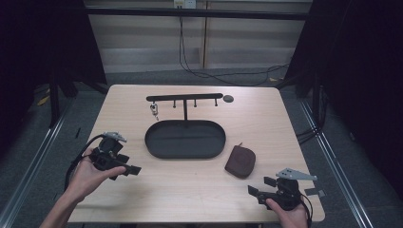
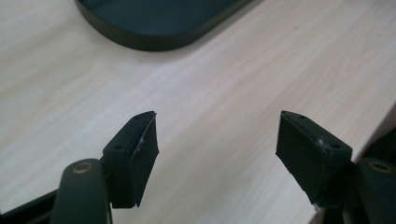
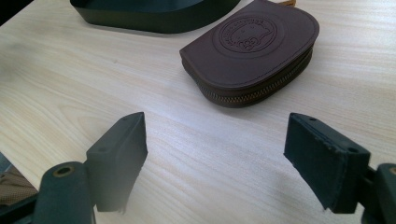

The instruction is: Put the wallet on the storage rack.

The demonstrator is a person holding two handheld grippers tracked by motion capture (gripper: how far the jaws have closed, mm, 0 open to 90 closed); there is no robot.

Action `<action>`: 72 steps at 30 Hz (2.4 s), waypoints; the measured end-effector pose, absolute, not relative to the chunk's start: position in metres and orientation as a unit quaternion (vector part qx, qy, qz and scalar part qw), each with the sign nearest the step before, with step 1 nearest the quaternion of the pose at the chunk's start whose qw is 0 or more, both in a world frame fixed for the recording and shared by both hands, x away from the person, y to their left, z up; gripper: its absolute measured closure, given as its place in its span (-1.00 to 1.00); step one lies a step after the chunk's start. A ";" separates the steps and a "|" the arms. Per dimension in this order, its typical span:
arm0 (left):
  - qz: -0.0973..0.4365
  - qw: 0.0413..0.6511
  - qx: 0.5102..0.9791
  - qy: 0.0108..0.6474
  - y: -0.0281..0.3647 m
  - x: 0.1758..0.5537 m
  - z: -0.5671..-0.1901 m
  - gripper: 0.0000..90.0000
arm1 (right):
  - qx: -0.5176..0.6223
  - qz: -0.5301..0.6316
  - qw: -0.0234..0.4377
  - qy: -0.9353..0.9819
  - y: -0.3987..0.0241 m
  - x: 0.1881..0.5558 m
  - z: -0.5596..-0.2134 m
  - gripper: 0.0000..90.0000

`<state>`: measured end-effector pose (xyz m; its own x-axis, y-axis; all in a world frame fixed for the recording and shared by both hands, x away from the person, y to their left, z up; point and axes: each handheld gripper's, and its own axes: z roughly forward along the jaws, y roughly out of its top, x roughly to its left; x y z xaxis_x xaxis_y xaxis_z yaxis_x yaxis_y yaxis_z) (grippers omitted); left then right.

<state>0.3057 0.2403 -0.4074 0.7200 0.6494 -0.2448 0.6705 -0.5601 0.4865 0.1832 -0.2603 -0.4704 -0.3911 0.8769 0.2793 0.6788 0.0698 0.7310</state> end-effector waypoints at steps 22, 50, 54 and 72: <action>-0.015 0.336 0.862 0.379 0.251 0.232 -0.456 -0.63 | 0.550 0.387 0.117 0.730 -0.270 0.208 -0.457 -0.55; -0.015 0.355 0.861 0.364 0.259 0.238 -0.478 -0.54 | 0.554 0.227 0.049 0.800 -0.239 0.305 -0.439 -0.54; -0.015 0.353 0.862 0.364 0.259 0.238 -0.479 -0.54 | 0.560 0.202 0.040 0.802 -0.239 0.315 -0.440 -0.57; -0.021 0.362 0.859 0.361 0.260 0.236 -0.477 -0.54 | 0.562 0.107 -0.020 0.820 -0.226 0.362 -0.457 -0.62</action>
<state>0.2358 0.2605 -0.4770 0.7383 0.6050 -0.2982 0.6361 -0.4774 0.6062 0.3623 -0.2258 -0.4572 -0.3667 0.9178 0.1524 0.9261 0.3446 0.1535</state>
